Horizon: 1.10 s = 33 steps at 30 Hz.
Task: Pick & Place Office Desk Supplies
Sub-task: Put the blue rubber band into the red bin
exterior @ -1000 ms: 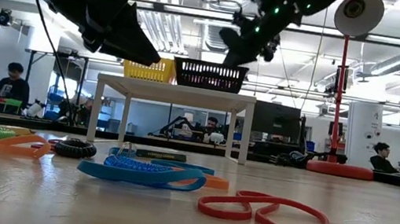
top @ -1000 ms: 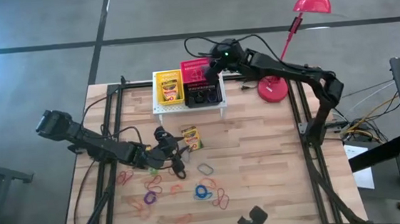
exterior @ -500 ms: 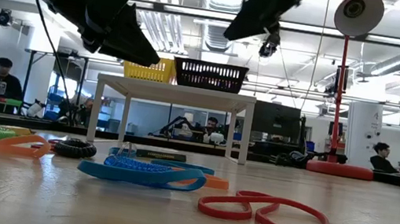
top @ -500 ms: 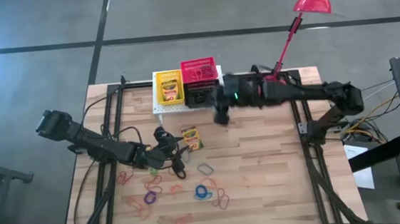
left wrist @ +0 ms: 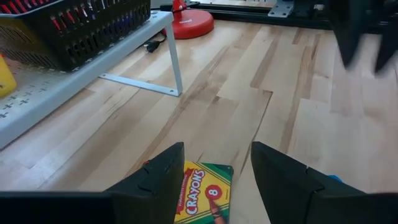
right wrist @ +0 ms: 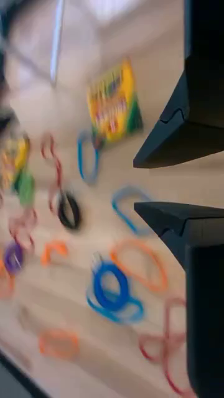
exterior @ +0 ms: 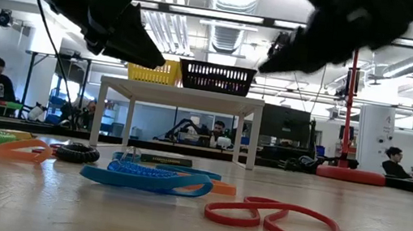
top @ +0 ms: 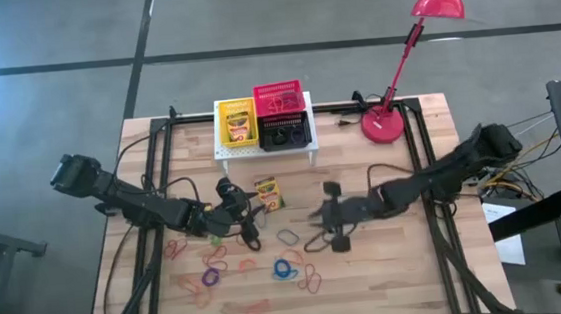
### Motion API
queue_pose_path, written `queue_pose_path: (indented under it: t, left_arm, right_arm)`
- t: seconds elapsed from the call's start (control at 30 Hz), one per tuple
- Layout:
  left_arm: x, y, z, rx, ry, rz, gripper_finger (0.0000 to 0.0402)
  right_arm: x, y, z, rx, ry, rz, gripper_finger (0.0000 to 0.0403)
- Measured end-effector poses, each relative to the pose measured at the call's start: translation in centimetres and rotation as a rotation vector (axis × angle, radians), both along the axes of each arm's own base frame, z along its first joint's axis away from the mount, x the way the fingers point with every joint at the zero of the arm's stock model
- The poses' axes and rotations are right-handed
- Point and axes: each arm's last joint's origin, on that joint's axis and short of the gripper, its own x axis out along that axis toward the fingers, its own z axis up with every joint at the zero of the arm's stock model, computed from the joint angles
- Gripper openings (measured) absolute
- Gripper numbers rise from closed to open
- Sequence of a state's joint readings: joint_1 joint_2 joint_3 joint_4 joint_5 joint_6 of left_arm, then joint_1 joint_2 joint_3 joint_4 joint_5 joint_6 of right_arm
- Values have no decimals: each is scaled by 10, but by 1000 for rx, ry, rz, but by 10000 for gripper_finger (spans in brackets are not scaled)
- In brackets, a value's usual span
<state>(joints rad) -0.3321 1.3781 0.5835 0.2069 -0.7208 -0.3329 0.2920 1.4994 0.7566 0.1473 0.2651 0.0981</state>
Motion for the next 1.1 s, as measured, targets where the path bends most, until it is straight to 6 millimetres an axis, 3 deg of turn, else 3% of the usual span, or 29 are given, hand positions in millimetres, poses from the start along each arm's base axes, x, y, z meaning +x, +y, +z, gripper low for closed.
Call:
queue_pose_path:
  t: [0.13,0.33,0.43,0.63,0.87,1.1]
  left_arm:
    - [0,1,0,15,4,-5,188]
    - [1,1,1,13,-3,-2,188]
    - [1,1,1,11,-4,-1,188]
    - [1,1,0,-14,-7,4,188]
    - [0,1,-1,-38,-8,12,188]
    - [0,1,-2,-54,-5,16,188]
  right_arm:
    - [8,3,-30,67,52,67,114]
    - [29,-2,-68,12,156,146,169]
    - [41,-7,-80,-37,183,163,190]
    - [61,-16,-85,-21,179,287,201]
    - [66,-29,-97,55,207,323,158]
    - [63,-31,-95,17,211,310,41]
